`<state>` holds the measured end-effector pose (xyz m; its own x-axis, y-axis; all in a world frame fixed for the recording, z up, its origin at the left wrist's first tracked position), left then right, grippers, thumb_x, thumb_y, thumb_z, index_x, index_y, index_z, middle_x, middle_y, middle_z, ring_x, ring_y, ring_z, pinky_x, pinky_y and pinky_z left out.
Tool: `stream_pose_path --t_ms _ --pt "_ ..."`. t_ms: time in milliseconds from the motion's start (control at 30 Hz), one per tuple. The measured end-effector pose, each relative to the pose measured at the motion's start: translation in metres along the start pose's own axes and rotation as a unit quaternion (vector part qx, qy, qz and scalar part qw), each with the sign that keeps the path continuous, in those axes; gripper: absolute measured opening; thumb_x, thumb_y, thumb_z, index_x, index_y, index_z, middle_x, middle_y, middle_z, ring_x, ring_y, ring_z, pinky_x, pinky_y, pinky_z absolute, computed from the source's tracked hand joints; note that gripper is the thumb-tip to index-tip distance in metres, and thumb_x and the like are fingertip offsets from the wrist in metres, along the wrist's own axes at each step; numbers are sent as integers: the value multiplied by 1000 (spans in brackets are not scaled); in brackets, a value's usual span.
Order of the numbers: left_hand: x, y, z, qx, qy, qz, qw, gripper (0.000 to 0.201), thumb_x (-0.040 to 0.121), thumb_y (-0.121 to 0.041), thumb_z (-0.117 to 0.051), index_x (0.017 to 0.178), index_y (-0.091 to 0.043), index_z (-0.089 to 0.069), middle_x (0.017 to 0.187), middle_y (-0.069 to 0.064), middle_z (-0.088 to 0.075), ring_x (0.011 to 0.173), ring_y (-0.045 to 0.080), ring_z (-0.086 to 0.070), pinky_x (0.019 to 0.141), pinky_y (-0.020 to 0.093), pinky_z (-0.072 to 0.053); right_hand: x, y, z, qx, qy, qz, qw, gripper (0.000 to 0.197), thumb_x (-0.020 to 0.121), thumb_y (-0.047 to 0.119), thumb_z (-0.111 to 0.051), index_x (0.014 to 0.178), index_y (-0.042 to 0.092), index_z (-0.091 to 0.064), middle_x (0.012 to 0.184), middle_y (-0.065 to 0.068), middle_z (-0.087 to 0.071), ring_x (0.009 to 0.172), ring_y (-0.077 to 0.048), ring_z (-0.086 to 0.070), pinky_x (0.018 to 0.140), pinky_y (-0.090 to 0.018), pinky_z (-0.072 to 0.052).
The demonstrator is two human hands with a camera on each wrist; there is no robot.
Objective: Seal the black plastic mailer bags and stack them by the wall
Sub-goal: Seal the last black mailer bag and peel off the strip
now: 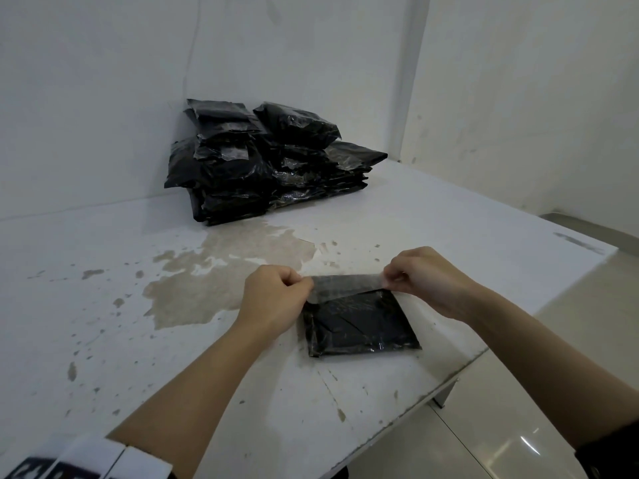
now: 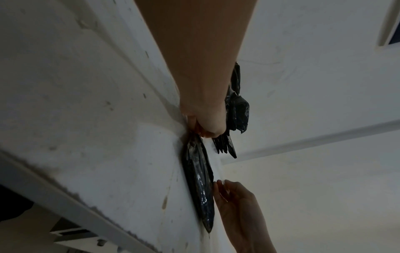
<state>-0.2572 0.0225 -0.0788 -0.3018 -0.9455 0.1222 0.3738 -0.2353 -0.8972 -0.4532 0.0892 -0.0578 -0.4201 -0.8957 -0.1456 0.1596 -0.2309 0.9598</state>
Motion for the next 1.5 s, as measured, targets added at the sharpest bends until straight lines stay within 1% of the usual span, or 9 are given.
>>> stream_pose_path --t_ms 133,333,767,867,1033,1167,1300,1367,1500 --pt "6 2 0 1 6 40 999 34 86 -9 -62 56 8 -56 75 31 -64 64 21 -54 49 10 -42 2 0 -2 -14 -10 0 1000 21 84 -10 -47 67 3 -46 70 -11 -38 67 -16 -47 66 -18 -54" --pt "14 -8 2 76 33 56 995 47 84 -10 -62 47 -10 -34 38 -2 -27 34 12 -25 45 21 -31 3 -5 -3 -2 -43 -12 999 27 85 -9 -47 60 1 -50 66 -13 -48 64 -20 -53 70 -26 -49" --pt "14 -10 -8 179 30 17 983 40 86 -8 -57 50 -7 -39 43 2 -34 45 19 -38 60 34 -47 2 -11 -15 -159 -148 14 976 19 78 3 -62 63 3 -51 62 -11 -49 55 -17 -45 52 -24 -35" --pt "12 -8 -8 204 30 5 979 41 89 -12 -57 52 -7 -40 46 3 -38 49 21 -44 69 39 -54 -4 -9 -20 -247 -167 57 953 8 77 1 -59 72 -5 -57 72 -18 -57 69 -25 -53 57 -30 -40" --pt "8 -3 -10 296 16 -35 955 47 95 -24 -53 54 -11 -35 59 6 -41 51 14 -38 46 24 -31 -16 -19 -28 -419 -232 153 864 20 91 16 -58 107 9 -49 115 -11 -44 101 -25 -34 75 -29 -29" --pt "1 -7 -12 360 -34 -74 929 27 95 -33 -55 98 -7 -52 113 11 -50 93 20 -48 66 25 -38 -21 -20 -28 -522 -195 165 814 22 96 16 -46 103 15 -67 101 -1 -62 106 -23 -35 73 -27 -27" --pt "-6 -14 -13 475 -50 -247 843 23 86 -18 -64 107 -14 -53 107 1 -53 99 20 -47 70 25 -30 -23 -11 -32 -595 -155 135 777 17 94 10 -47 91 12 -64 69 0 -52 108 -24 -39 67 -27 -27" --pt "-5 -11 -15 504 -18 -281 817 20 92 -9 -48 108 -16 -58 106 -1 -59 105 20 -46 74 26 -24 -25 -9 -33 -587 -137 126 788 16 91 4 -47 77 9 -51 62 -1 -38 108 -26 -41 60 -26 -29" --pt "-6 -10 -13 469 -7 -231 852 31 101 -34 -40 103 -19 -67 97 -2 -63 99 16 -50 74 25 -34 -29 -7 -34 -507 -122 127 844 35 95 16 -44 63 6 -35 64 -5 -39 104 -30 -44 57 -28 -29"
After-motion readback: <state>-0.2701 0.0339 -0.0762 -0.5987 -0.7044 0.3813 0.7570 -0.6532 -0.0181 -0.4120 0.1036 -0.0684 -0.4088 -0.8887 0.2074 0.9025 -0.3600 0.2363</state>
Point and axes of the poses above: each hand's wrist, its own x-axis towards the middle knuckle, its own z-axis out of the back of the hand, y = z × x, the point moved 1 cm from there along x, towards the middle knuckle
